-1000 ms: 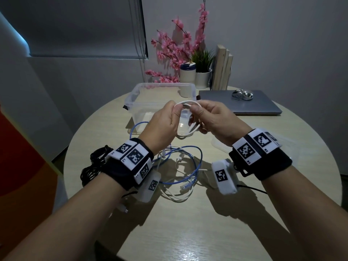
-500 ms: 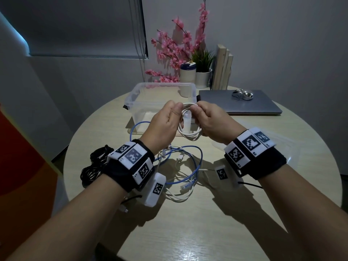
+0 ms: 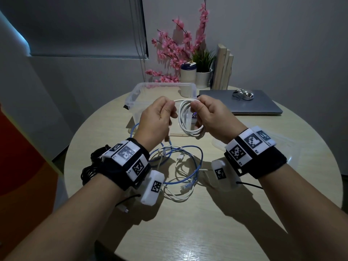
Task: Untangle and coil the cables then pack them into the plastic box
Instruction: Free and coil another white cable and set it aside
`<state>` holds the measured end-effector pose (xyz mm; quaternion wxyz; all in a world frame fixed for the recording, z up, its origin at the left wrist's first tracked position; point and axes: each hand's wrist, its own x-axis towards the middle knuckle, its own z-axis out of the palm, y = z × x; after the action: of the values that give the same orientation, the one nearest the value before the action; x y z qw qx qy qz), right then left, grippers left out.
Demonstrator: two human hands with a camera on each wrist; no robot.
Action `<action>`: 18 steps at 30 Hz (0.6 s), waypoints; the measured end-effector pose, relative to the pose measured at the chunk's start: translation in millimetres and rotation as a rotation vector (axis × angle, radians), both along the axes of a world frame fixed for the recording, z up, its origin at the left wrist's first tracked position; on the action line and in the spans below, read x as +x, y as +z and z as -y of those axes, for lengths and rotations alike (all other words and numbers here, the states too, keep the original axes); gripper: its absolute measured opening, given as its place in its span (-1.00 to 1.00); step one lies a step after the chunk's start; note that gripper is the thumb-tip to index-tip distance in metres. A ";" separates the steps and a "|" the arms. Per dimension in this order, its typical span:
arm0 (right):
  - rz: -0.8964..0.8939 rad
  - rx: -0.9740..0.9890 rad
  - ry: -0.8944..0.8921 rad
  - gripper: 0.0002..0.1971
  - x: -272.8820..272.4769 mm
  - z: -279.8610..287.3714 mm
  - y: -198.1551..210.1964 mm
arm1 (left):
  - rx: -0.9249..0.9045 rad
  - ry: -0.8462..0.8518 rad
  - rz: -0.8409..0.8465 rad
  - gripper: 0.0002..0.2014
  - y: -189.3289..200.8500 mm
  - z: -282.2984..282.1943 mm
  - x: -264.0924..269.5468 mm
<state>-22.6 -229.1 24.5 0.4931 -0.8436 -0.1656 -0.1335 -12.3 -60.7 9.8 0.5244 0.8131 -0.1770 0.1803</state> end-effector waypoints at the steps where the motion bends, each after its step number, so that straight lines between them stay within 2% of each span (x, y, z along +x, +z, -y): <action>1: -0.007 0.017 -0.002 -0.77 0.0 1.8 1.0 | 0.056 -0.010 0.006 -0.78 0.2 -2.3 1.1; 3: -0.015 0.030 -0.003 -0.77 -0.6 3.6 2.0 | 0.161 -0.032 -0.018 -0.85 -0.6 -5.8 4.3; 6: -0.030 0.077 0.004 -0.76 -1.7 0.5 0.5 | 0.150 -0.041 -0.123 -0.90 -0.6 -4.1 4.8; 8: -0.048 0.117 0.015 -0.76 -1.8 -1.4 -1.1 | 0.022 -0.031 -0.191 -0.91 0.7 -2.0 3.3; 11: -0.111 0.170 0.036 -0.77 -1.8 -2.5 -3.9 | -0.329 -0.078 -0.319 -0.88 6.7 0.7 -0.8; 13: -0.150 0.188 0.061 -0.79 -1.5 -4.8 -6.6 | -0.496 -0.113 -0.379 -0.87 11.1 1.8 -3.2; 15: -0.171 0.207 0.079 -0.80 -2.1 -6.5 -7.1 | -0.582 -0.156 -0.419 -0.89 14.1 2.3 -5.0; 18: -0.220 0.278 0.127 -0.80 -4.4 -7.7 -3.4 | -0.615 -0.230 -0.478 -0.89 15.5 1.6 -7.3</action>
<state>-26.9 -221.4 21.2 0.6276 -0.7646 -0.1434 -0.0309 -19.6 -62.4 25.3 0.7862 0.6123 -0.0779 -0.0292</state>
